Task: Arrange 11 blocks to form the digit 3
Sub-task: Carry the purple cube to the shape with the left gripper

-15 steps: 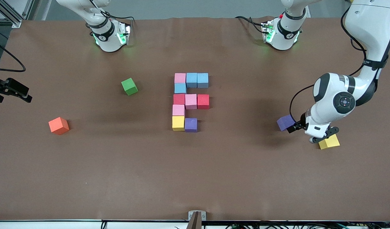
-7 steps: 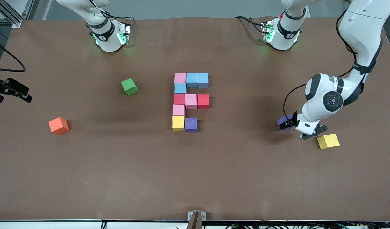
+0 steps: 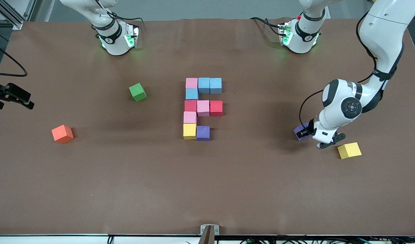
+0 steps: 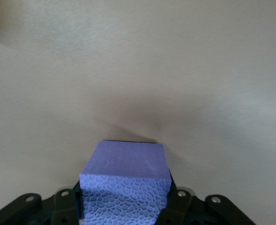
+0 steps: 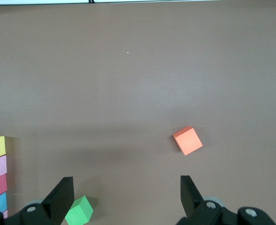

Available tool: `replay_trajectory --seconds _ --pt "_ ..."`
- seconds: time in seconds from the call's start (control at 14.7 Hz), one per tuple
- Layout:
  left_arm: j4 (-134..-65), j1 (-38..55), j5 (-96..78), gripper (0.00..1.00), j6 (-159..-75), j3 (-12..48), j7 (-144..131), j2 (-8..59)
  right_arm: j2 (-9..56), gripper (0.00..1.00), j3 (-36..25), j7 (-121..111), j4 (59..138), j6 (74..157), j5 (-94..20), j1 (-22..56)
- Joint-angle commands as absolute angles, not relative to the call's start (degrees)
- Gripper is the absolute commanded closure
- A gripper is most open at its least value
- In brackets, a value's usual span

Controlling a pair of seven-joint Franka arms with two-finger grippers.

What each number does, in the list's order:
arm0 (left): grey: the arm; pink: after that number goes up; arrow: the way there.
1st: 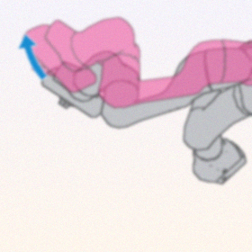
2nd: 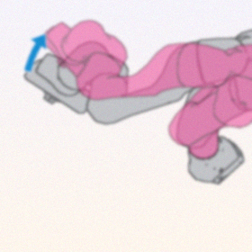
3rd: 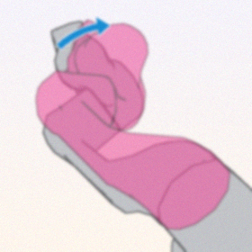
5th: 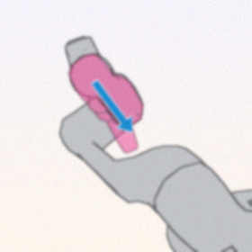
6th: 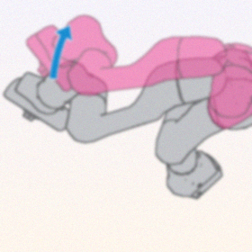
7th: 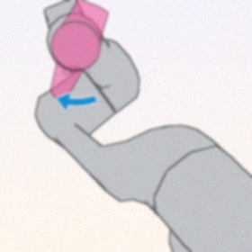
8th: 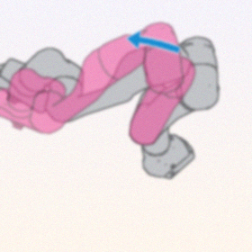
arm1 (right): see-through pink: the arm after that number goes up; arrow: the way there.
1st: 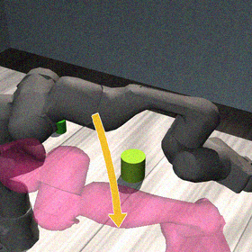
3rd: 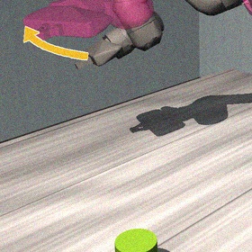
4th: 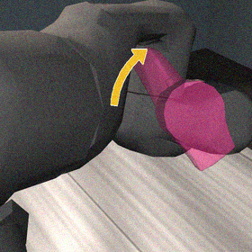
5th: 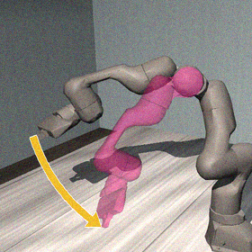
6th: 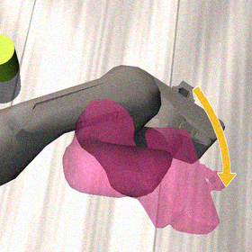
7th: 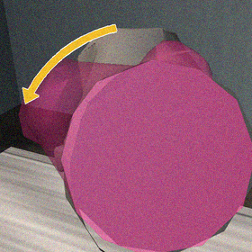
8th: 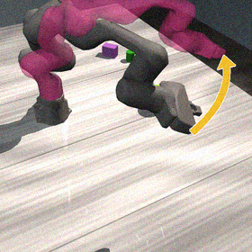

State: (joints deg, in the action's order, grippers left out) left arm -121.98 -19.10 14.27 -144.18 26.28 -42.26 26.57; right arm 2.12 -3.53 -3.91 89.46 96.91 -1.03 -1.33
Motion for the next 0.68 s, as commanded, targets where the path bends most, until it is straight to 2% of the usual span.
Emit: replay_trajectory --seconds 0.0,0.14,0.34,0.61 --pt "-119.72 -18.55 13.71 0.87 -143.44 29.17 -48.49 25.75 1.23 0.0 -3.16 -4.39 90.09 97.12 -0.79 -1.58" --pt "-116.74 -17.93 13.71 0.89 -141.69 31.37 -53.93 26.19 1.23 0.0 -3.08 -4.31 90.09 97.12 -0.79 -1.5" --pt "-110.5 -12.5 13.62 0.85 -138.62 31.64 -63.69 28.64 1.23 0.0 -3.08 -4.39 90.09 97.12 -0.79 -1.06" --pt "-98.55 -5.12 13.54 0.85 -133.69 31.64 -82.56 34.97 1.23 0.0 -3.16 -4.31 90.0 97.12 -0.79 -1.05"
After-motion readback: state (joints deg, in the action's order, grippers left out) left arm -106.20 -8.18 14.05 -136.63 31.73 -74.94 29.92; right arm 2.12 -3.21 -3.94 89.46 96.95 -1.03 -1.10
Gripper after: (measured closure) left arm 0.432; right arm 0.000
